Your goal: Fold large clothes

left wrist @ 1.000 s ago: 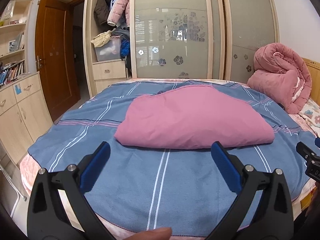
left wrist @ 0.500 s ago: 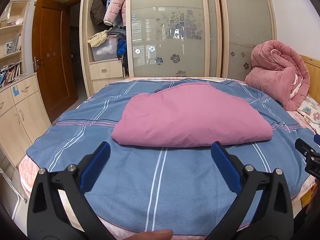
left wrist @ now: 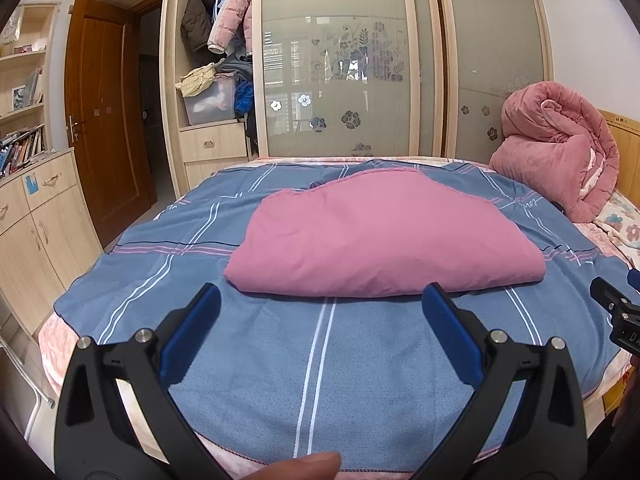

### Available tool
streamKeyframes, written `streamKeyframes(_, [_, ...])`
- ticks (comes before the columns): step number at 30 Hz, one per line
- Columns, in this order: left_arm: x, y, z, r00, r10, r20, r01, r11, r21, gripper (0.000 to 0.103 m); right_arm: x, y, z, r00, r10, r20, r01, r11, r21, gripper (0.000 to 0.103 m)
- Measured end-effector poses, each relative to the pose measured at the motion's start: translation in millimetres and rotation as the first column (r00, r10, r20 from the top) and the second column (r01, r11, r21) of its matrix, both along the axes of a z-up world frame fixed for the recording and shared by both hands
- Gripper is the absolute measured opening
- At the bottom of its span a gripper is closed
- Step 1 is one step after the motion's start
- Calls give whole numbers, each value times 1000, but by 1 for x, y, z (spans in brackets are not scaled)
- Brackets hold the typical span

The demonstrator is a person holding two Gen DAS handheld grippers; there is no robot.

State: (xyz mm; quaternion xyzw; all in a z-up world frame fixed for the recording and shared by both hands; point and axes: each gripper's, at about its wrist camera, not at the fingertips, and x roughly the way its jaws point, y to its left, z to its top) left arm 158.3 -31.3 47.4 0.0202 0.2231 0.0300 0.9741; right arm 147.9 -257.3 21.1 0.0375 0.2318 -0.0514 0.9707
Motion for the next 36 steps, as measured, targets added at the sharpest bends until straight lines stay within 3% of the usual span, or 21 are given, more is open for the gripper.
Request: streamKeyframes(36, [-1, 3, 0, 1000, -5, 4, 5, 1000, -10, 101, 0, -1, -1, 1000, 2, -1, -2, 1000, 2, 102])
